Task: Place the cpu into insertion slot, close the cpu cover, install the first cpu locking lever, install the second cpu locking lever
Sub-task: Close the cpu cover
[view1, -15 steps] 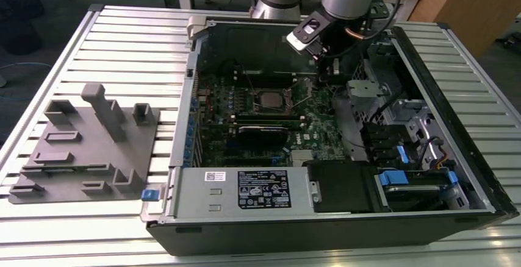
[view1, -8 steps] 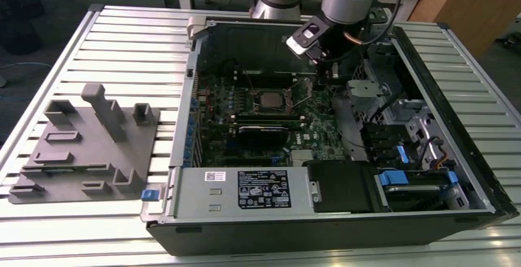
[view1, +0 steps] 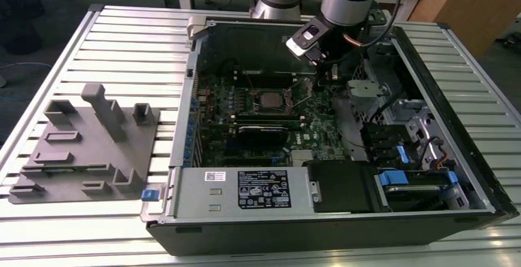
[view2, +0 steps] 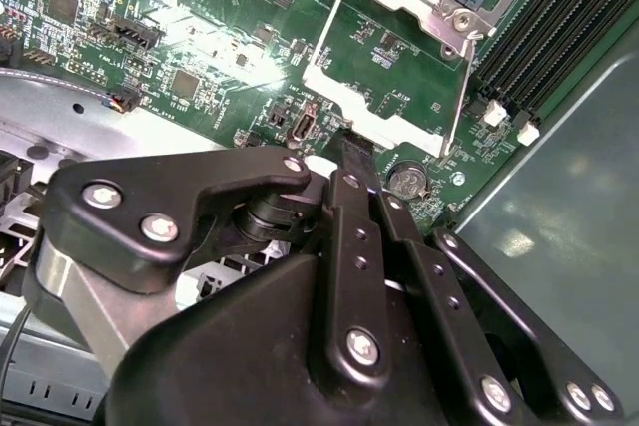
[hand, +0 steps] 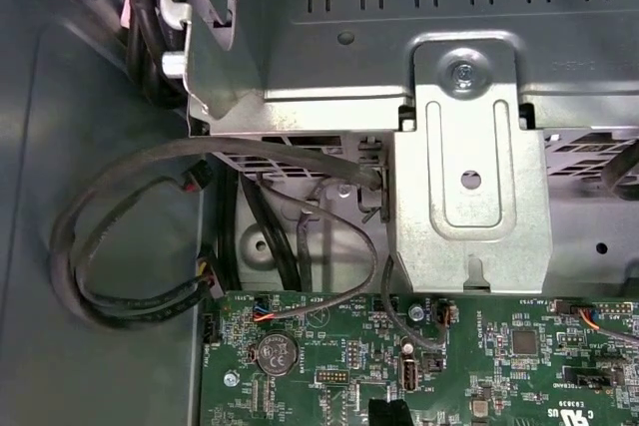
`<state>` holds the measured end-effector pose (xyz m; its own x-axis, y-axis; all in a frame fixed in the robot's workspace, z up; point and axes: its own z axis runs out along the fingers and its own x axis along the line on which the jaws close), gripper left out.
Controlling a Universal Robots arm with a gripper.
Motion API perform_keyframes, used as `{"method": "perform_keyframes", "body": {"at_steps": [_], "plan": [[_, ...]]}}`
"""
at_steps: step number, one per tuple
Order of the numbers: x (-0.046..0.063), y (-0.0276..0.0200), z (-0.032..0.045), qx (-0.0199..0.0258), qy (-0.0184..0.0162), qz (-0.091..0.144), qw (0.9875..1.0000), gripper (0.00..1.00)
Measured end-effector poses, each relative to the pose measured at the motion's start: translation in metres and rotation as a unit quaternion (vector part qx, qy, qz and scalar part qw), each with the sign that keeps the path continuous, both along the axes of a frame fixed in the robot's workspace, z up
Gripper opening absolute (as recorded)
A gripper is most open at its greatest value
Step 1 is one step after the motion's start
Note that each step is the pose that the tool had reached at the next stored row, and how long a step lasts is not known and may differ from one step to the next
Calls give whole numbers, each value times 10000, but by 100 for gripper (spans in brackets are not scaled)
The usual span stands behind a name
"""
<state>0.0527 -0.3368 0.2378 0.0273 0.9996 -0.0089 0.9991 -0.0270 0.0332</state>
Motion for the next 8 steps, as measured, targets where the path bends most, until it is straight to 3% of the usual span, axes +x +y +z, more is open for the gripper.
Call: {"method": "perform_keyframes", "body": {"at_steps": [8], "plan": [[-26,7,0,0,-2,0,10000,11]]}}
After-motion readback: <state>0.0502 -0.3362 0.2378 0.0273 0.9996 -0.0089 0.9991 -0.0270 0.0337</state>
